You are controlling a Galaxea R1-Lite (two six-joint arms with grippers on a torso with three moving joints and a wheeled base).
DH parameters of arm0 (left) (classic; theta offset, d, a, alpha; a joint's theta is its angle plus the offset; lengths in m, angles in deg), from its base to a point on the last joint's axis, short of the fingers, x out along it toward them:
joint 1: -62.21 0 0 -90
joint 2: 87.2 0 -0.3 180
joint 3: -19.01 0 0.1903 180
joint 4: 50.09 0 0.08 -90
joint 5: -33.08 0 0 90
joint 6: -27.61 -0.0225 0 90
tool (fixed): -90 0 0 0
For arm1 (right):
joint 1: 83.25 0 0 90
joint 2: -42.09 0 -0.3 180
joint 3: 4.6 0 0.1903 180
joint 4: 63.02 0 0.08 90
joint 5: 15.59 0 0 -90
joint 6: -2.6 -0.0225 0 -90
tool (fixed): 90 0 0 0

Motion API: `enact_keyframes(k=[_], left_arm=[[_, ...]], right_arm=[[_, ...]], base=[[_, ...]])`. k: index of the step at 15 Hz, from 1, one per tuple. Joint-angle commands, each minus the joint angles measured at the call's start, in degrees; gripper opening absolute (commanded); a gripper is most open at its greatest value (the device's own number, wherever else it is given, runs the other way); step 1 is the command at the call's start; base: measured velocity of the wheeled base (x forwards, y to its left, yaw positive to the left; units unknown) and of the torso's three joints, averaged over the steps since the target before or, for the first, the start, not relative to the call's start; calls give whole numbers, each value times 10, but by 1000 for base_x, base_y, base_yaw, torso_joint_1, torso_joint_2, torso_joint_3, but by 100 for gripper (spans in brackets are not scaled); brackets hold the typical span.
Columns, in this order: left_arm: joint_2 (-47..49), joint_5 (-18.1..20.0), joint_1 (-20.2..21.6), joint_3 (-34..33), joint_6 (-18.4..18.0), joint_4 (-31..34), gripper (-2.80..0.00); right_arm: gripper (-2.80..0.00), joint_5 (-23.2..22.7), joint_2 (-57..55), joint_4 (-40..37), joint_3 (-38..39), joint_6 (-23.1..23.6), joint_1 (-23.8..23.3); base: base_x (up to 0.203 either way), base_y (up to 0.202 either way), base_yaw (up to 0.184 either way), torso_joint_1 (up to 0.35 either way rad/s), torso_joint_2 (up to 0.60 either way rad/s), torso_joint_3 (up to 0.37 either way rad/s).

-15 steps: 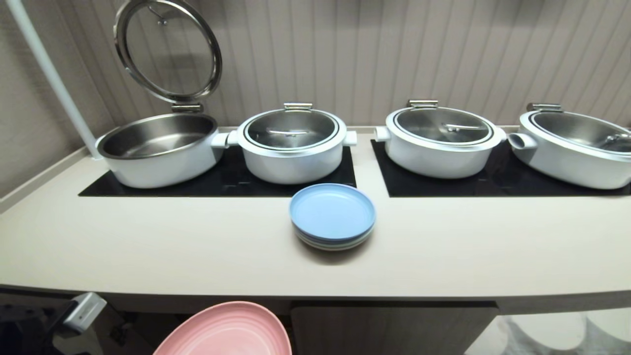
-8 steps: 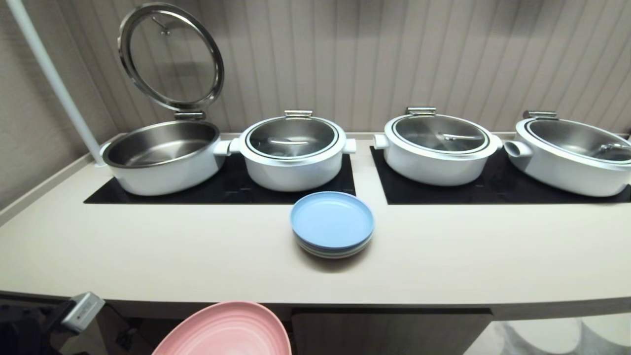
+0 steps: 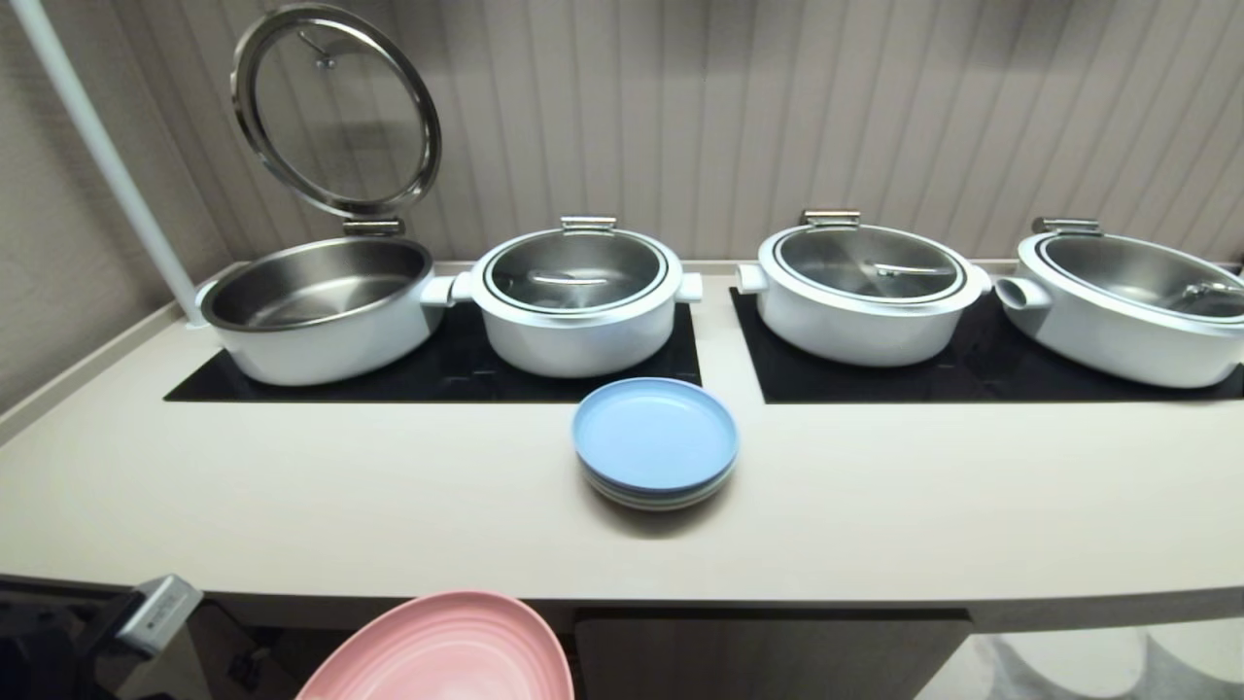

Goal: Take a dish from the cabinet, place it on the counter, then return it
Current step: Place it on the table

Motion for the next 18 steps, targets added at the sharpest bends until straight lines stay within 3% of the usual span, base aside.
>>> enact_keyframes(k=[1,9,18], left_arm=[[-1,0,1,4,2,-2,-280],[31,0,7,55,7,-2,-280],[108,2,98,121,7,-4,-280]], right_arm=[[-280,0,0,0,0,0,0],[-280,0,0,0,0,0,0],[-280,0,0,0,0,0,0]], base=[[0,0,0,0,0,0],[0,0,0,0,0,0],[0,0,0,0,0,0]])
